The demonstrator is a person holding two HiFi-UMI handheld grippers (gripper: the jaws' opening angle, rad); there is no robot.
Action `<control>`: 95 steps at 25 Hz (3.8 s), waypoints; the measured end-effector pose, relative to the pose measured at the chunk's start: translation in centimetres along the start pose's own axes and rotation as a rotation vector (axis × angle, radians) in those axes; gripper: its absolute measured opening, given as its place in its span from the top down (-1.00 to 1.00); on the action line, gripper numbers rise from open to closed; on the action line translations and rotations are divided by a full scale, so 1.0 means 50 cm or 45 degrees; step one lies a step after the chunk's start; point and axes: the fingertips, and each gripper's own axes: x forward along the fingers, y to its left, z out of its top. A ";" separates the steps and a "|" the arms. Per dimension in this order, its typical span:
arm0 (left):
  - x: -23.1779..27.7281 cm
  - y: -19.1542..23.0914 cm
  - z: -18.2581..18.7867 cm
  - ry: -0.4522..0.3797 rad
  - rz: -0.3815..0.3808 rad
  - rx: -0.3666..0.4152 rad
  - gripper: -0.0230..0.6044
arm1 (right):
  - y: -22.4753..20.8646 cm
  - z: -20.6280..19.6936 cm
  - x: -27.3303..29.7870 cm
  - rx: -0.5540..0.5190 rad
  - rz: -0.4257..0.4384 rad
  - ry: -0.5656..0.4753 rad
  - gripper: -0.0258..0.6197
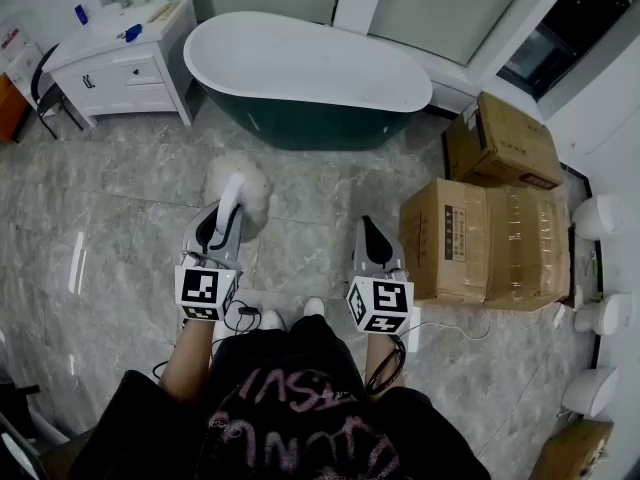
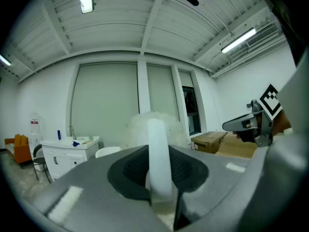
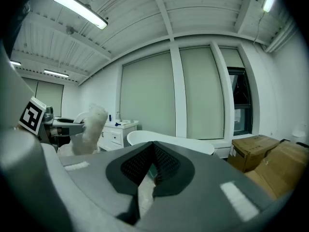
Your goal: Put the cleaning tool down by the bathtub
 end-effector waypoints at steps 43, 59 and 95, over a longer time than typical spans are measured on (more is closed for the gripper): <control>0.260 0.051 -0.071 0.166 -0.090 -0.001 0.65 | -0.109 -0.037 0.243 0.016 -0.012 0.079 0.88; 0.525 0.035 -0.138 0.352 -0.102 -0.033 0.65 | -0.286 -0.080 0.462 0.053 0.016 0.227 0.88; 0.714 0.112 -0.303 0.541 -0.044 -0.092 0.65 | -0.393 -0.193 0.664 0.140 -0.015 0.378 0.88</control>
